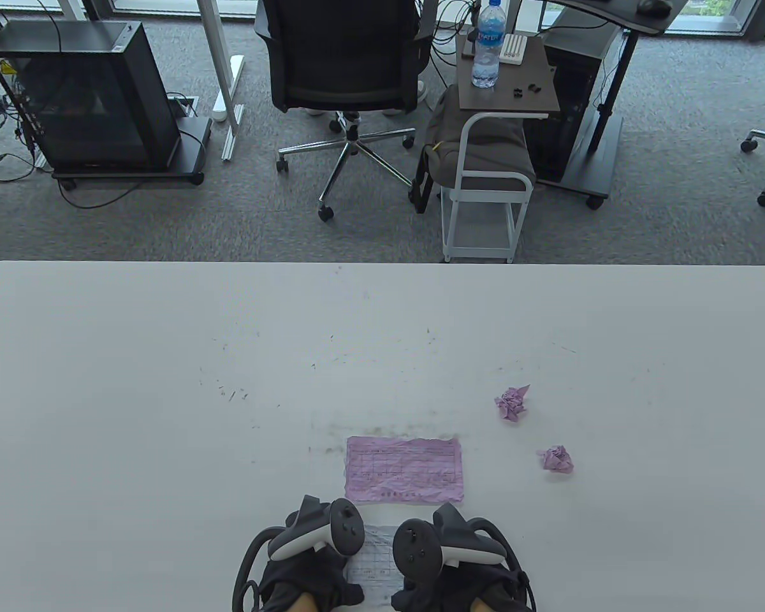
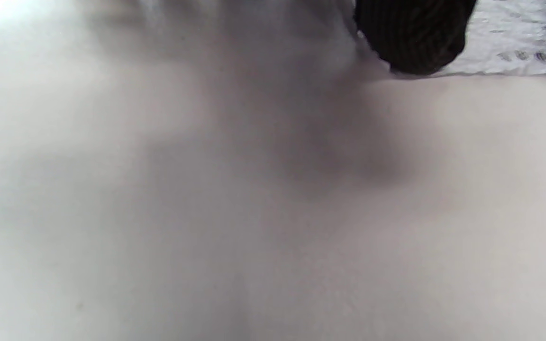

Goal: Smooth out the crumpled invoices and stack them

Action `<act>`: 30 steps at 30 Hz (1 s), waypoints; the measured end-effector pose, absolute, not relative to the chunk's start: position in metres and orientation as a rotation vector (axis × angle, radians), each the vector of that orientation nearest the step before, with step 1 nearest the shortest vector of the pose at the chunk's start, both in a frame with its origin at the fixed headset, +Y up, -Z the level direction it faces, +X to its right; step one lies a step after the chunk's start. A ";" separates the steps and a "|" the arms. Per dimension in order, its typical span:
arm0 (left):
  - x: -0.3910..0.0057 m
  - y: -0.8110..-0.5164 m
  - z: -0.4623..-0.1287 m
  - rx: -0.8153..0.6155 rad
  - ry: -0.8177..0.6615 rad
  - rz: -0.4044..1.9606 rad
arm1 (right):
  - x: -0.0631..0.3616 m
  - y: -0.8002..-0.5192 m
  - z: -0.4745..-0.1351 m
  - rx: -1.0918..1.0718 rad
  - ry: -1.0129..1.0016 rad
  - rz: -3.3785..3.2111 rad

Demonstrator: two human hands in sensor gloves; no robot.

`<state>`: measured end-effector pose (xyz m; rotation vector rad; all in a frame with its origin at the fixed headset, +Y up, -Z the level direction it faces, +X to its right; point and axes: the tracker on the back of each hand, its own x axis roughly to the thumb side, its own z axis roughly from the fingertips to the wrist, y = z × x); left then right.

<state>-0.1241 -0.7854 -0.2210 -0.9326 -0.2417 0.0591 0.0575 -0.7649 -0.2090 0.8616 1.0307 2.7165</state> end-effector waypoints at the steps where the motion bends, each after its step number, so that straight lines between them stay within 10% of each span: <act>1: -0.124 -0.785 -0.221 -0.933 -0.241 0.059 | 0.060 -0.765 -0.210 0.839 1.047 2.717; 10: -0.124 -0.786 -0.221 -0.929 -0.242 0.059 | 0.088 -0.766 -0.219 0.653 1.077 2.711; 16: -0.124 -0.785 -0.221 -0.929 -0.242 0.056 | 0.131 -0.750 -0.227 0.415 0.564 2.742; 30: -0.125 -0.786 -0.222 -0.926 -0.254 0.061 | 0.080 -0.751 -0.214 0.823 0.444 2.741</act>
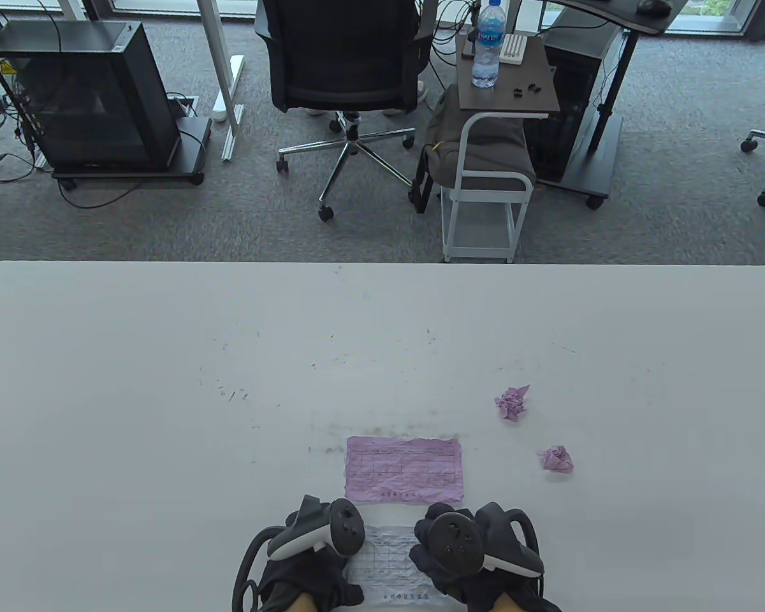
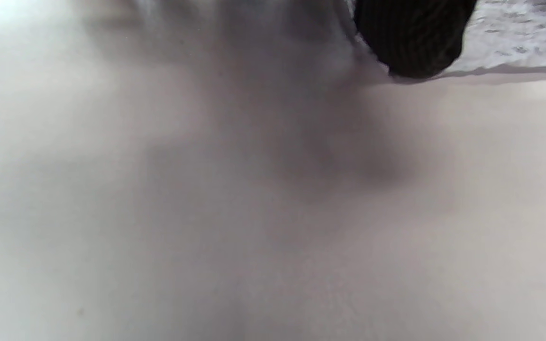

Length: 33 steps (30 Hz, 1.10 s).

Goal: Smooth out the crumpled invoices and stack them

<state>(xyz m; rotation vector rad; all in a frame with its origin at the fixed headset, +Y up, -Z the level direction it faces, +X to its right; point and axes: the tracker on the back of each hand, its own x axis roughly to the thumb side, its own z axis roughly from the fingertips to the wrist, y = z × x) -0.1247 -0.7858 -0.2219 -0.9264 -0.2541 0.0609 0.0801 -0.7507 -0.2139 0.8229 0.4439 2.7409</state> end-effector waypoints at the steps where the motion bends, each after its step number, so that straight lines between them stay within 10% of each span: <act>1: -0.124 -0.786 -0.222 -0.926 -0.254 0.058 | 0.075 -0.754 -0.211 0.877 0.485 2.743; 7: -0.124 -0.786 -0.221 -0.926 -0.257 0.057 | 0.049 -0.768 -0.204 1.064 0.604 2.806; 20: -0.123 -0.786 -0.221 -0.924 -0.259 0.056 | 0.111 -0.765 -0.223 0.280 0.651 2.991; 33: -0.123 -0.786 -0.221 -0.921 -0.268 0.055 | 0.109 -0.773 -0.230 0.134 0.505 2.901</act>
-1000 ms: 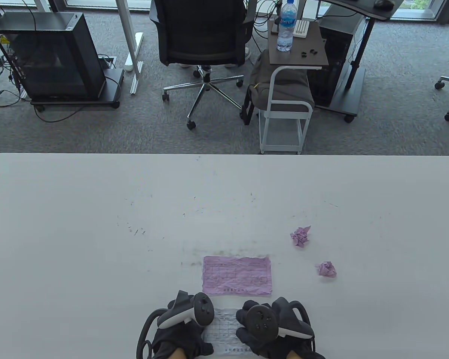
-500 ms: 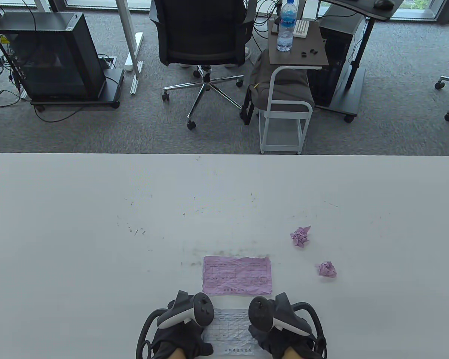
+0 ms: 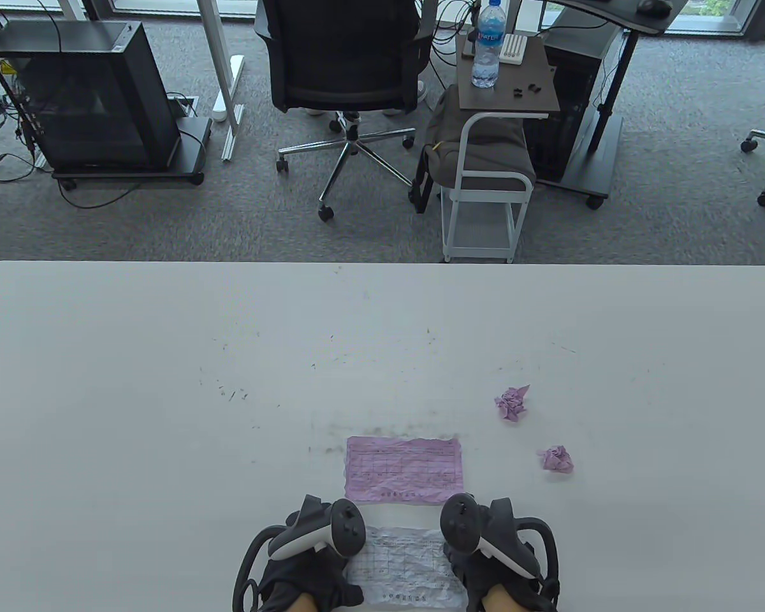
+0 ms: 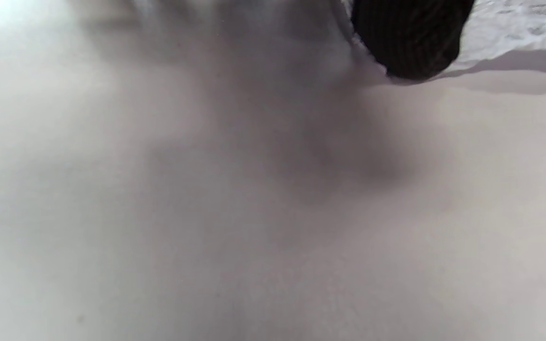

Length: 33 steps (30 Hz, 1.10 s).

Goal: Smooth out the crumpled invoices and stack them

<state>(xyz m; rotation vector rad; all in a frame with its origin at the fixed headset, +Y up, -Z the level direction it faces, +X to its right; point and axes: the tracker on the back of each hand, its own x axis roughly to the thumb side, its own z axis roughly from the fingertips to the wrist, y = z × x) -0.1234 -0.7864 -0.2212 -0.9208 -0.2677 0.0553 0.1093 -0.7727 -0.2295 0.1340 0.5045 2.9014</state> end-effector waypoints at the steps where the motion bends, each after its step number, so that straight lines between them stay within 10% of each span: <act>1: -0.123 -0.786 -0.221 -0.920 -0.268 0.055 | 0.110 -0.773 -0.229 0.131 0.508 2.886; 33: -0.124 -0.787 -0.221 -0.912 -0.263 0.066 | 0.118 -0.766 -0.228 0.331 0.625 2.442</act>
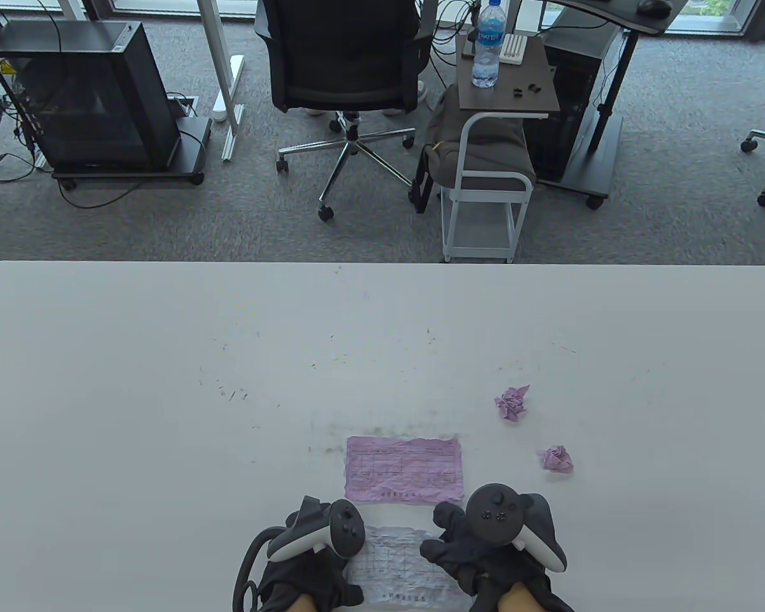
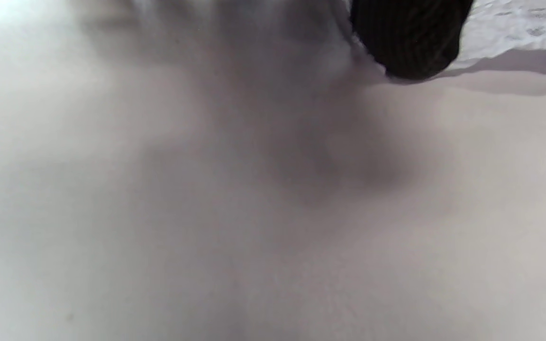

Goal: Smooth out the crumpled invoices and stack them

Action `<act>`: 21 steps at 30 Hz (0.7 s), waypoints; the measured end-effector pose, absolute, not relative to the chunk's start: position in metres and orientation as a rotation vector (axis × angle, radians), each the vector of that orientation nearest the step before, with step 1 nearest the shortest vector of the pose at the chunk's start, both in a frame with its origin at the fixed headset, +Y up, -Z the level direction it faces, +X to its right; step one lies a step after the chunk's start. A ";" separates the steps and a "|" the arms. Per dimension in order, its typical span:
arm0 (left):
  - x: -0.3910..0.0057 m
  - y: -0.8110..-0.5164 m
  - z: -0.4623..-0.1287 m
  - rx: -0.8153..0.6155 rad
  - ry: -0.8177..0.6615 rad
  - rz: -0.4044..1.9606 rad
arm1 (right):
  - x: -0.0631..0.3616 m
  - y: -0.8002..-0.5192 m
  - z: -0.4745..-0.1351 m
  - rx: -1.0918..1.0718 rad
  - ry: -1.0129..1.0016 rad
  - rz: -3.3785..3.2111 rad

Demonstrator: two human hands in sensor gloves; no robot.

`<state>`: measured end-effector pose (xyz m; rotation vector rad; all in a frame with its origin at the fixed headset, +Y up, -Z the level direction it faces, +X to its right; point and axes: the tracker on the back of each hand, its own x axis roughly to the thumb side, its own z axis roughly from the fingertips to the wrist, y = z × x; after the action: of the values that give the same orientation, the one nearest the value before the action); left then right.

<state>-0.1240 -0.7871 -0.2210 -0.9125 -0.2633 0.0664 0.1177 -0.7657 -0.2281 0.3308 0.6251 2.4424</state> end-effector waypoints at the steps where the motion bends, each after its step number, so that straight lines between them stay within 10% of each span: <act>1: -0.124 -0.787 -0.221 -0.913 -0.263 0.067 | 0.117 -0.766 -0.228 0.305 0.623 2.488; 13: -0.125 -0.787 -0.222 -0.913 -0.266 0.095 | 0.120 -0.737 -0.223 0.349 0.235 2.457; 21: -0.154 -0.765 -0.230 -0.621 -0.288 0.684 | 0.128 -0.698 -0.212 0.523 -0.017 2.354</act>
<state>-0.1543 -0.7654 -0.2299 -0.6210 -0.2881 0.6844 0.1279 -0.6983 -0.2119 0.5231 -0.0172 2.3543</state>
